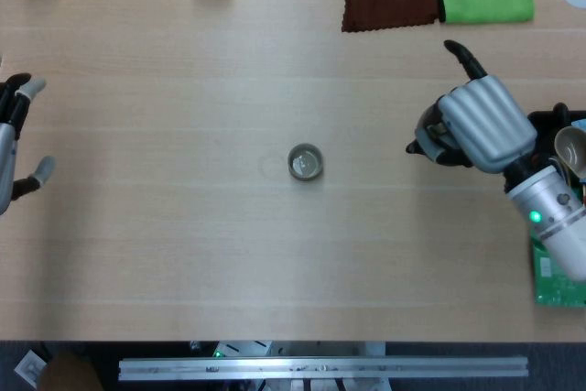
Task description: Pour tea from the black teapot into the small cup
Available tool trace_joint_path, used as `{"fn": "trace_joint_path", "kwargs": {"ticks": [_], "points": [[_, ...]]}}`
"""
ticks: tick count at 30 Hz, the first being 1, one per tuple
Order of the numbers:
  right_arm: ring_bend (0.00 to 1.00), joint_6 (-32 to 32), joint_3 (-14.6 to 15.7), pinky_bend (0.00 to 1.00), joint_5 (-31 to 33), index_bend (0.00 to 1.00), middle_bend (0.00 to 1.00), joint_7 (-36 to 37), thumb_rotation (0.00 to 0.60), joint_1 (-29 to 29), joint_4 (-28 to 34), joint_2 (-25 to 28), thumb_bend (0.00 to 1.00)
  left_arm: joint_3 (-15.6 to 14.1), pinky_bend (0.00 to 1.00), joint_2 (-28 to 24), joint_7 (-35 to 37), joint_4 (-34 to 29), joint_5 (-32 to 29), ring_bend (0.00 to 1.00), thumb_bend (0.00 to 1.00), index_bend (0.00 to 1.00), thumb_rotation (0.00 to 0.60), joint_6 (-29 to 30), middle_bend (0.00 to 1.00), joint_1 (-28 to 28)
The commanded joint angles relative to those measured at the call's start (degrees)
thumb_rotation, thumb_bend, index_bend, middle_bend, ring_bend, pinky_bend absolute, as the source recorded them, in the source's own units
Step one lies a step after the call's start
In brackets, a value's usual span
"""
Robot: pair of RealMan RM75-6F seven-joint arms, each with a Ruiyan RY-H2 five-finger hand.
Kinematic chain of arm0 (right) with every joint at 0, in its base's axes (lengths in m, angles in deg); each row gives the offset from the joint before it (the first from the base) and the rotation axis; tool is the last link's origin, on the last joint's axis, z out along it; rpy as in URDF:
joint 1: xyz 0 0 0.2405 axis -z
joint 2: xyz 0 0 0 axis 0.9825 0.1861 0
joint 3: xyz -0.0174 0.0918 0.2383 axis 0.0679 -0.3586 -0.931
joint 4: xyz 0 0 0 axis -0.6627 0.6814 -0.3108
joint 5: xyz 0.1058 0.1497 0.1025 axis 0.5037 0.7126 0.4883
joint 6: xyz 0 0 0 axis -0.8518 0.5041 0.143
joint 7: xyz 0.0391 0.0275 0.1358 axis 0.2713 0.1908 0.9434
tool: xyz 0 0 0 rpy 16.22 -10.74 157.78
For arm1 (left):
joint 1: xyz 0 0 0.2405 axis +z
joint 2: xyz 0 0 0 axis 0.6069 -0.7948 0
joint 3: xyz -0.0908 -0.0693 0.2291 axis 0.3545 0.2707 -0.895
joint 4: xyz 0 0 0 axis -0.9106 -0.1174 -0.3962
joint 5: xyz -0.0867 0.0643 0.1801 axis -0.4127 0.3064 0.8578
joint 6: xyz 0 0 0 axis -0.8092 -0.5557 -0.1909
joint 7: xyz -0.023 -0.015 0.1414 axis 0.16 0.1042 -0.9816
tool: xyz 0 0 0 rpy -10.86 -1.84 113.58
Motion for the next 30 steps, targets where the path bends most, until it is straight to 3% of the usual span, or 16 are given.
{"fn": "trace_joint_path", "kwargs": {"ticks": [1, 17, 30], "points": [[0.94, 0.6, -0.5, 0.06, 1.3, 1.0, 0.9, -1.8, 0.561, -1.3, -0.2, -1.8, 0.45, -0.4, 0.16, -1.0, 1.4, 0.3, 2.1, 0.18, 0.22, 0.15, 0.6, 1.5, 0.16, 1.6], [0.94, 3.2, -2.9, 0.06, 11.3, 1.0, 0.9, -13.7, 0.562, -9.6, -4.5, -12.3, 0.45, -0.4, 0.16, -3.8, 2.5, -1.2, 9.8, 0.18, 0.22, 0.15, 0.6, 5.8, 0.16, 7.5], [0.94, 3.6, -4.1, 0.06, 20.7, 1.0, 0.9, -23.2, 0.563, -17.1, -9.4, -19.7, 0.45, 0.2, 0.16, -4.9, 3.5, -1.7, 12.4, 0.18, 0.22, 0.15, 0.6, 6.4, 0.16, 10.6]]}}
